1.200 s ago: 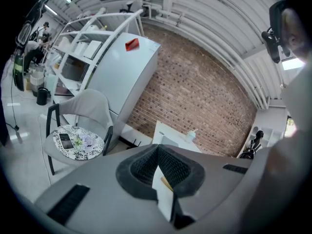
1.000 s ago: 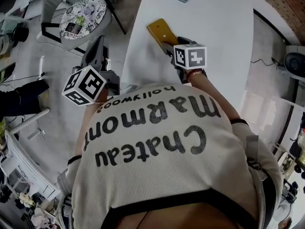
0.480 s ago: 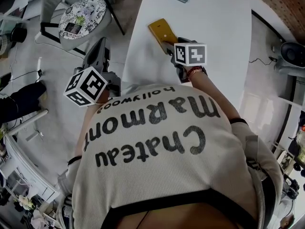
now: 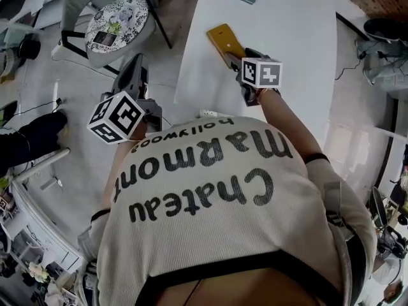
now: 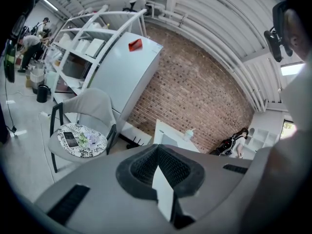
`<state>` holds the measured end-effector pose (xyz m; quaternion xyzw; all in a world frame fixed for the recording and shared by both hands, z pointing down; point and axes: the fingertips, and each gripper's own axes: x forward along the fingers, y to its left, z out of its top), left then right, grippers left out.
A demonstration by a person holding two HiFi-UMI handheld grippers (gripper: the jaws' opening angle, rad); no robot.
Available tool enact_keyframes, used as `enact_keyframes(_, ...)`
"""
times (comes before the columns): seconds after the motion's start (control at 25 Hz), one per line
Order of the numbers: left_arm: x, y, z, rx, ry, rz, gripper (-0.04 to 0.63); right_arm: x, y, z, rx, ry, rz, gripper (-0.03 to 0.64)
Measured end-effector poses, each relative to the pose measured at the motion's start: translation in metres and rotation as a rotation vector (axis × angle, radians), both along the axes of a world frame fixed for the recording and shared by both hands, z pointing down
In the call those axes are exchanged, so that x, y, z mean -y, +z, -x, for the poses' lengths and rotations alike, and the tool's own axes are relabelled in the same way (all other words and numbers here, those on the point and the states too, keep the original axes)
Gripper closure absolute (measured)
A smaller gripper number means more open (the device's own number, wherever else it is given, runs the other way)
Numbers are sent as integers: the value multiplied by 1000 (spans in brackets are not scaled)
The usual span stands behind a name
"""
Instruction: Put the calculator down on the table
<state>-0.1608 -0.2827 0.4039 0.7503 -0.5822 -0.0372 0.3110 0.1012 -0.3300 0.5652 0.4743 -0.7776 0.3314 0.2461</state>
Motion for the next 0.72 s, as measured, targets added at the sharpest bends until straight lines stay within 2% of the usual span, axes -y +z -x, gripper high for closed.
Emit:
enact_keyframes(0.32, -22, 6, 13, 18, 56, 31, 594, -1, 3, -1, -1, 30, 5, 299)
enact_keyframes(0.44, -30, 20, 26, 2, 46, 64, 594, 1, 1, 1, -2, 57, 11, 298)
enact_keyframes(0.56, -39, 26, 29, -25, 46, 77, 594, -2, 0, 2, -5, 91, 35, 298)
enact_keyframes(0.72, -46, 28, 32, -24, 59, 85, 594, -4, -3, -1, 26, 178, 17, 295)
